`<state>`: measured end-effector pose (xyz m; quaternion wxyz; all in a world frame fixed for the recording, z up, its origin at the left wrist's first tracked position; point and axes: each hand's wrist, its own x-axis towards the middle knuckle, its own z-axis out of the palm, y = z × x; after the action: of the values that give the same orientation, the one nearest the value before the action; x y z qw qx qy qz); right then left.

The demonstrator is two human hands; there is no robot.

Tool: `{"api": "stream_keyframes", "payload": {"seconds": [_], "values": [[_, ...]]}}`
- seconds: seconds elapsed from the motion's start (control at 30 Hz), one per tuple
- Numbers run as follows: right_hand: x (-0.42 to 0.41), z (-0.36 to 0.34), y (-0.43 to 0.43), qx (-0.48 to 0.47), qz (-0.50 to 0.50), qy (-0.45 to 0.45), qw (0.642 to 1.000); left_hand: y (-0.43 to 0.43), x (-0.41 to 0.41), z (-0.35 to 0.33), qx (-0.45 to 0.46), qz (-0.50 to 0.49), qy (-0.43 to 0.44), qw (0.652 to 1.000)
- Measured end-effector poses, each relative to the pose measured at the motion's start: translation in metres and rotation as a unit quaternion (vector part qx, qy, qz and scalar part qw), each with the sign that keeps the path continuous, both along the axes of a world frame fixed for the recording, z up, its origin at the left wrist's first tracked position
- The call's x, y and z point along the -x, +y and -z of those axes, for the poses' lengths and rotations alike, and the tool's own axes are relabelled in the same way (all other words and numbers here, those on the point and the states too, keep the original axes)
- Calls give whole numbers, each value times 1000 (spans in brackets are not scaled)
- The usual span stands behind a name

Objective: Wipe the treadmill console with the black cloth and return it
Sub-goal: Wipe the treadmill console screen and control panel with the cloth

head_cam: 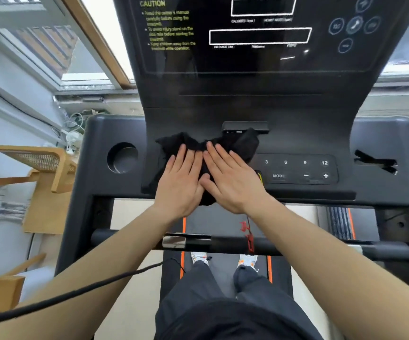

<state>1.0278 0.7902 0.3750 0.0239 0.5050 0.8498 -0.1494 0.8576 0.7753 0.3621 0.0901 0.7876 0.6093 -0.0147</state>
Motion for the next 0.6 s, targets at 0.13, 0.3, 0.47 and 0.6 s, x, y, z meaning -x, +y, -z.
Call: {"api": "stream_keyframes", "payload": {"seconds": [0.13,0.3,0.47,0.6], "values": [[-78,5,-10,-3,85,-12,996,17,-76,-7,29,88,-9,996],[-170,11,-36,-8,219,-34,975,5,-174,-9,44,208,-23,977],[-153,18,-82,-19,233,8,972,-23,-164,-4,23,255,-4,967],[-145,18,-64,-23,119,13,993,-22,-134,-2,3,232,12,973]]}}
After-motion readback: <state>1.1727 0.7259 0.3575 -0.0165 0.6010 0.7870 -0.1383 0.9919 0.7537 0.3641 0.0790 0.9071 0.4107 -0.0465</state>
